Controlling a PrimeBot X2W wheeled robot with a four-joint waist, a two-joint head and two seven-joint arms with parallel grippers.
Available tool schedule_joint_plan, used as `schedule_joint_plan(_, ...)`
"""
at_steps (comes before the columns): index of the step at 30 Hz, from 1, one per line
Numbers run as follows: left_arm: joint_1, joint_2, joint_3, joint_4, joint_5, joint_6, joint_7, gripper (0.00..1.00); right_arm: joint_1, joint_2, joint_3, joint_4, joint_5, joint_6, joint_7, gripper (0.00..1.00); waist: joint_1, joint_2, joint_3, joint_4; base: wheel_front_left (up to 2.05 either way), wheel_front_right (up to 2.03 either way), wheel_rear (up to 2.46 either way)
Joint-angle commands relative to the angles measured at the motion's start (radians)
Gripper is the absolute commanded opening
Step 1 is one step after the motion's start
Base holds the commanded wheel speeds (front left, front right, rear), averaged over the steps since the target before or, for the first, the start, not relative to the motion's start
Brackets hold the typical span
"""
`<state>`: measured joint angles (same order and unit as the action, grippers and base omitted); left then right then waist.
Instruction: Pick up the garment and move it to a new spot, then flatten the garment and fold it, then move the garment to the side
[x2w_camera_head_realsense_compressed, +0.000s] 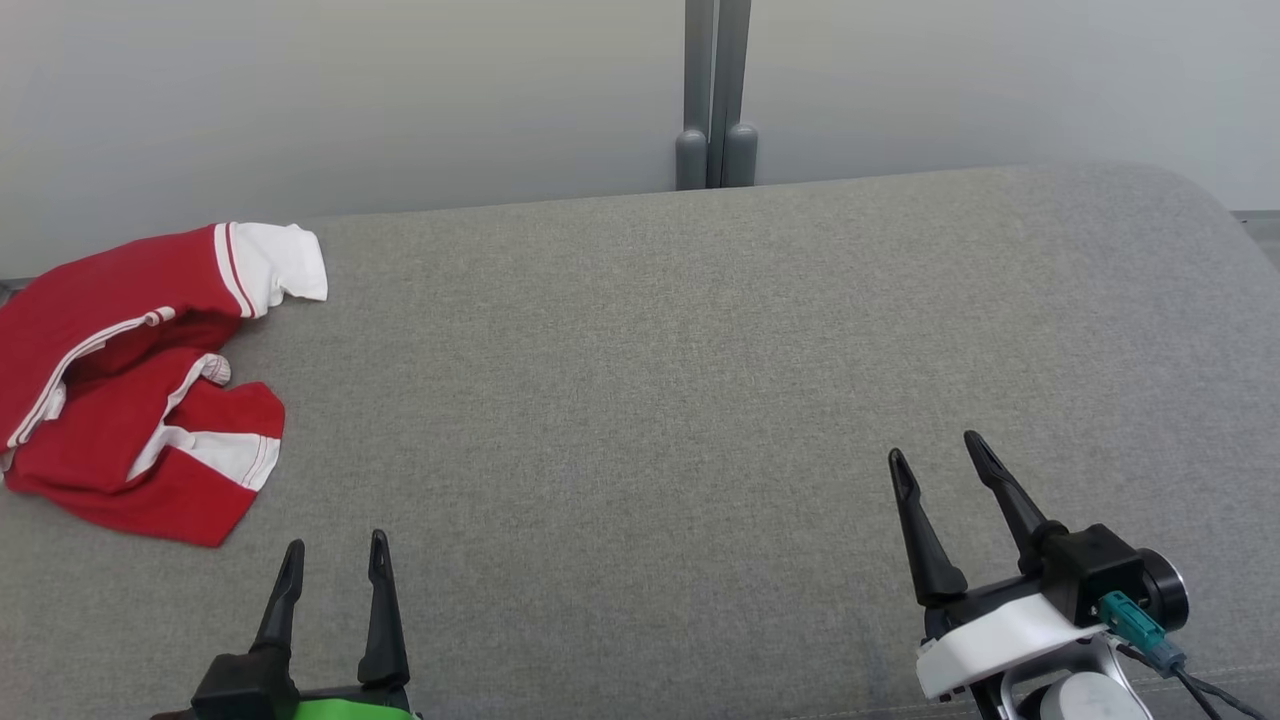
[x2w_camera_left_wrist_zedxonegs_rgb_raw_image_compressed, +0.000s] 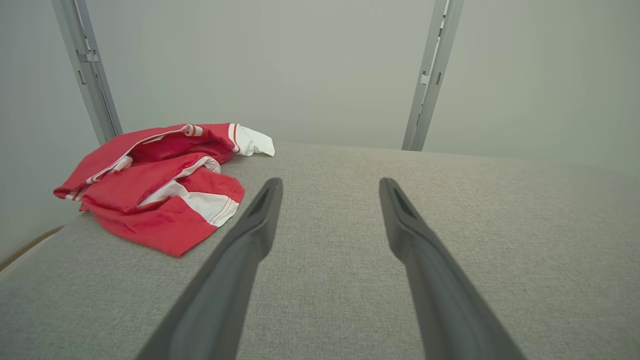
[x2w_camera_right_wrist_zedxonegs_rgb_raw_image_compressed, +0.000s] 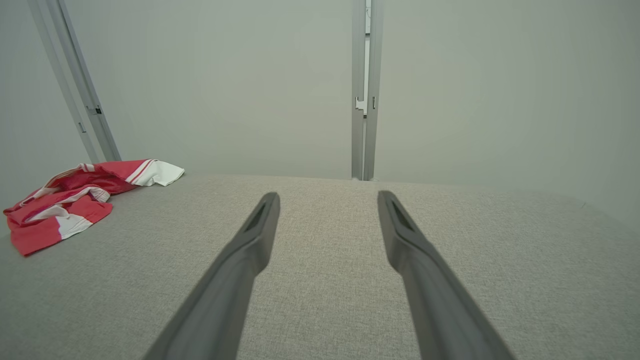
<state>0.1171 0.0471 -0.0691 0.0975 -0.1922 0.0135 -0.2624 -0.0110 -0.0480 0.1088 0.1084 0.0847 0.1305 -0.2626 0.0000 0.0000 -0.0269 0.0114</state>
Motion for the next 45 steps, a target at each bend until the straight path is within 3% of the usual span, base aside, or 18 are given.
schedule_joint_plan(1, 0.015, 0.006, 0.001, -0.001, 0.003, -0.002, -0.004, 1.0, 0.002, -0.004, -0.004, 0.0, 0.002, 0.0, -0.004, 1.0, 0.0, 0.0, -0.001, 0.0, 0.0, 0.0, 0.0)
schedule_joint_plan(19, 0.008, 0.006, -0.002, 0.005, 0.011, -0.003, -0.004, 1.0, 0.015, -0.004, -0.009, -0.011, 0.001, 0.0, -0.004, 1.0, 0.0, 0.0, -0.005, 0.036, 0.0, 0.0, 0.0)
schedule_joint_plan(37, 0.02, 0.005, 0.024, -0.011, 0.032, -0.004, -0.003, 1.0, 0.028, -0.004, -0.008, -0.024, 0.016, 0.0, -0.004, 1.0, 0.0, 0.0, -0.002, 0.318, 0.0, 0.0, 0.0)
schedule_joint_plan(45, 0.021, 0.005, 0.021, -0.015, 0.028, -0.004, -0.003, 1.0, 0.028, -0.004, -0.008, -0.025, 0.016, 0.0, -0.004, 1.0, 0.0, 0.0, 0.008, 0.399, 0.0, 0.0, 0.0)
